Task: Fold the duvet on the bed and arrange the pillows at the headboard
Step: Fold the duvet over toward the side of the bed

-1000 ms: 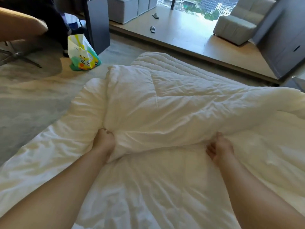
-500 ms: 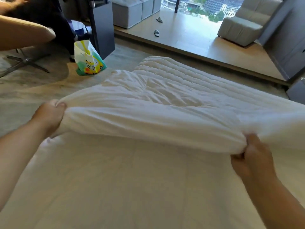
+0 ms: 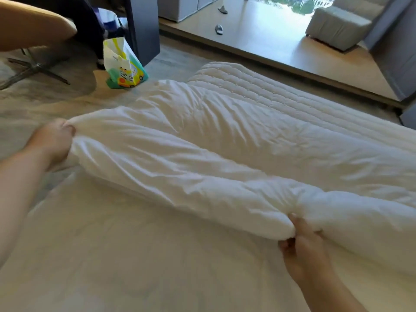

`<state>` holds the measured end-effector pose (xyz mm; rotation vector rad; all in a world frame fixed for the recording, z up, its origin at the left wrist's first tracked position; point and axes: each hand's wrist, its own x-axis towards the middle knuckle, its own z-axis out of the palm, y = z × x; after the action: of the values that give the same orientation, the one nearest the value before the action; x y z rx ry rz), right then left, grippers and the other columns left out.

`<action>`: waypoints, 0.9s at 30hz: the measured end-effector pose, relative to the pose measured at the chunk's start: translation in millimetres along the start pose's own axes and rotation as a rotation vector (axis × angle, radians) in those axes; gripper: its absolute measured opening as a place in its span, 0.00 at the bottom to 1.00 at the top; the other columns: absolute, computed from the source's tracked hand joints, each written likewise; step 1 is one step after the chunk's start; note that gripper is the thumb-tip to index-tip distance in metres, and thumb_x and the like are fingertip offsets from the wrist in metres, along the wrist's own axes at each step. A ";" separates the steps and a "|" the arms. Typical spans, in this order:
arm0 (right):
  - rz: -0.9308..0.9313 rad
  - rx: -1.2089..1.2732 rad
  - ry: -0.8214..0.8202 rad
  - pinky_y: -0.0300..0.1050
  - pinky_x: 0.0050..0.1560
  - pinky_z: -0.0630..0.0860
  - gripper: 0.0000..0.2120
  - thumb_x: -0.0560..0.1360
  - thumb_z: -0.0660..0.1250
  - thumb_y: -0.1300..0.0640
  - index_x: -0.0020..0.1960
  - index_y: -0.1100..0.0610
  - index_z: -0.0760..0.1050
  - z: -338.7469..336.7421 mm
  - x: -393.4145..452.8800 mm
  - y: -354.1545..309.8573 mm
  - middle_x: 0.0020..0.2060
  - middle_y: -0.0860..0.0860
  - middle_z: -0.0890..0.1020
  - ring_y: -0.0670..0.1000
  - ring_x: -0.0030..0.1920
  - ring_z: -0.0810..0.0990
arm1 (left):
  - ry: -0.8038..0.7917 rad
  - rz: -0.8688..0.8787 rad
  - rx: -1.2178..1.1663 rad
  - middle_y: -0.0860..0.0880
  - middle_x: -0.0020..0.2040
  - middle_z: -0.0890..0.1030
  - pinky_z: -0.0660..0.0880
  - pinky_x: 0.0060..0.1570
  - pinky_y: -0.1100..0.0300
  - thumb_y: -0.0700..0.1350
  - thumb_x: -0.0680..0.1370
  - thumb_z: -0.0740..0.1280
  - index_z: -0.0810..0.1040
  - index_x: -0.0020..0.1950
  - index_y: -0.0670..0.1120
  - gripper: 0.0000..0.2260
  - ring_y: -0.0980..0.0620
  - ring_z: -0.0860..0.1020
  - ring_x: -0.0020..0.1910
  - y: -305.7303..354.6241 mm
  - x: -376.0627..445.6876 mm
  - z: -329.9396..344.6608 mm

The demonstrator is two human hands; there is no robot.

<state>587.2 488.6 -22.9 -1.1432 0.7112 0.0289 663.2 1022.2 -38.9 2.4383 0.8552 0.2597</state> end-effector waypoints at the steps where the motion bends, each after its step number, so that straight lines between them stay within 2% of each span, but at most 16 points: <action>1: -0.026 -0.003 0.017 0.36 0.25 0.73 0.04 0.77 0.66 0.62 0.51 0.56 0.78 -1.7 -9.3 -0.7 0.37 0.50 0.81 0.44 0.31 0.81 | 0.029 0.014 -0.042 0.40 0.48 0.77 0.70 0.46 0.48 0.49 0.82 0.57 0.76 0.52 0.45 0.12 0.38 0.76 0.48 1.4 -0.3 -7.9; 3: -0.022 -0.058 0.072 0.36 0.23 0.72 0.06 0.76 0.69 0.59 0.53 0.57 0.78 -15.4 -25.7 16.4 0.39 0.52 0.82 0.46 0.29 0.80 | 0.030 0.003 -0.058 0.40 0.49 0.78 0.71 0.48 0.48 0.49 0.82 0.58 0.77 0.54 0.46 0.11 0.39 0.76 0.48 -7.0 -2.2 -14.6; 4: 0.002 -0.123 0.132 0.36 0.23 0.73 0.12 0.73 0.72 0.57 0.54 0.60 0.78 -22.7 -34.0 30.6 0.41 0.56 0.82 0.50 0.30 0.80 | -0.031 -0.020 0.001 0.38 0.50 0.79 0.71 0.48 0.49 0.47 0.82 0.59 0.78 0.54 0.44 0.11 0.39 0.77 0.48 -18.8 -4.6 -11.6; 6: 0.054 -0.322 0.155 0.40 0.27 0.77 0.26 0.64 0.77 0.51 0.55 0.67 0.78 -39.3 -45.3 60.5 0.44 0.63 0.83 0.59 0.34 0.82 | -0.304 -0.088 0.224 0.34 0.54 0.80 0.70 0.50 0.50 0.44 0.82 0.61 0.81 0.55 0.38 0.12 0.39 0.77 0.50 -48.2 -14.5 3.4; 7: 0.071 -0.389 0.126 0.41 0.28 0.77 0.28 0.64 0.78 0.51 0.55 0.70 0.78 -45.1 -49.4 69.3 0.41 0.64 0.84 0.60 0.33 0.83 | -0.444 -0.118 0.342 0.34 0.58 0.80 0.69 0.53 0.51 0.44 0.82 0.63 0.81 0.57 0.37 0.12 0.40 0.77 0.53 -61.4 -17.8 10.8; 8: 0.119 -0.397 0.093 0.41 0.25 0.76 0.24 0.69 0.77 0.55 0.54 0.73 0.77 -45.7 -52.7 70.8 0.36 0.64 0.83 0.59 0.28 0.82 | -0.505 -0.121 0.420 0.36 0.60 0.79 0.69 0.55 0.52 0.43 0.81 0.64 0.81 0.57 0.37 0.12 0.41 0.77 0.55 -66.7 -20.9 15.2; 9: 0.172 -0.407 0.092 0.40 0.20 0.72 0.20 0.73 0.73 0.58 0.53 0.75 0.77 -45.2 -49.3 69.8 0.30 0.63 0.82 0.56 0.22 0.79 | -0.478 -0.093 0.441 0.35 0.59 0.80 0.70 0.53 0.52 0.43 0.81 0.63 0.81 0.55 0.37 0.11 0.41 0.77 0.54 -63.0 -21.4 15.6; 11: 0.212 -0.383 0.063 0.38 0.17 0.67 0.17 0.77 0.67 0.59 0.51 0.75 0.76 -43.7 -39.0 61.4 0.24 0.60 0.79 0.52 0.18 0.75 | -0.185 0.000 0.359 0.31 0.54 0.80 0.71 0.49 0.49 0.42 0.82 0.58 0.79 0.51 0.36 0.13 0.35 0.78 0.51 -39.0 -16.1 5.6; 13: 0.162 -0.291 0.023 0.36 0.19 0.68 0.10 0.78 0.66 0.57 0.52 0.64 0.77 -35.1 -32.7 42.6 0.27 0.55 0.80 0.49 0.21 0.78 | 0.203 0.018 0.122 0.29 0.52 0.77 0.71 0.47 0.44 0.47 0.82 0.54 0.75 0.54 0.36 0.16 0.30 0.76 0.50 -0.6 -16.3 -13.7; 14: 0.095 -0.226 0.004 0.36 0.20 0.69 0.07 0.78 0.66 0.57 0.52 0.59 0.78 -29.8 -33.8 32.2 0.30 0.53 0.81 0.48 0.23 0.78 | 0.321 0.011 -0.003 0.30 0.53 0.76 0.71 0.49 0.42 0.49 0.82 0.53 0.72 0.57 0.37 0.17 0.30 0.75 0.52 14.4 -16.5 -23.5; 16: -0.015 -0.131 0.011 0.36 0.21 0.68 0.04 0.78 0.66 0.57 0.51 0.56 0.78 -26.4 -43.5 20.2 0.31 0.51 0.81 0.46 0.24 0.77 | 0.358 -0.011 -0.069 0.32 0.55 0.76 0.71 0.51 0.40 0.52 0.81 0.51 0.71 0.60 0.40 0.18 0.30 0.75 0.54 25.6 -18.2 -34.3; 18: -0.024 -0.164 0.068 0.35 0.19 0.68 0.05 0.76 0.68 0.56 0.48 0.58 0.78 -33.7 -53.1 34.2 0.27 0.51 0.80 0.46 0.21 0.76 | 0.232 -0.031 0.072 0.31 0.53 0.76 0.71 0.47 0.42 0.50 0.82 0.52 0.72 0.56 0.39 0.16 0.30 0.75 0.52 8.6 -20.4 -31.3; 21: 0.122 -0.334 0.190 0.36 0.18 0.69 0.23 0.68 0.75 0.48 0.44 0.71 0.78 -53.1 -66.1 79.5 0.25 0.58 0.78 0.48 0.17 0.74 | -0.161 -0.049 0.371 0.30 0.50 0.80 0.72 0.44 0.50 0.40 0.80 0.59 0.79 0.50 0.35 0.11 0.33 0.79 0.50 -44.2 -39.4 -7.7; 23: 0.237 -0.385 0.184 0.37 0.18 0.67 0.24 0.73 0.72 0.50 0.40 0.74 0.77 -61.8 -73.0 95.5 0.23 0.61 0.76 0.52 0.15 0.71 | -0.339 -0.138 0.382 0.30 0.52 0.81 0.74 0.47 0.51 0.38 0.80 0.61 0.81 0.52 0.34 0.10 0.34 0.80 0.52 -73.6 -57.2 9.6; 25: 0.255 -0.410 0.162 0.38 0.21 0.67 0.21 0.77 0.69 0.52 0.38 0.71 0.77 -63.1 -70.7 97.6 0.22 0.61 0.76 0.52 0.17 0.71 | -0.336 -0.148 0.366 0.31 0.54 0.80 0.74 0.51 0.49 0.41 0.82 0.61 0.80 0.55 0.36 0.11 0.34 0.79 0.54 -88.2 -66.4 19.6; 27: 0.219 -0.400 0.133 0.39 0.23 0.69 0.18 0.78 0.67 0.52 0.41 0.69 0.78 -61.4 -67.7 94.6 0.24 0.60 0.77 0.54 0.20 0.73 | -0.300 -0.117 0.381 0.31 0.55 0.80 0.73 0.50 0.48 0.42 0.81 0.61 0.80 0.55 0.37 0.11 0.34 0.78 0.54 -89.8 -66.7 20.6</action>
<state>468.5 501.0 -78.2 -1.4520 0.9754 0.2938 571.4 1030.5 -105.5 2.6625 0.9744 -0.3349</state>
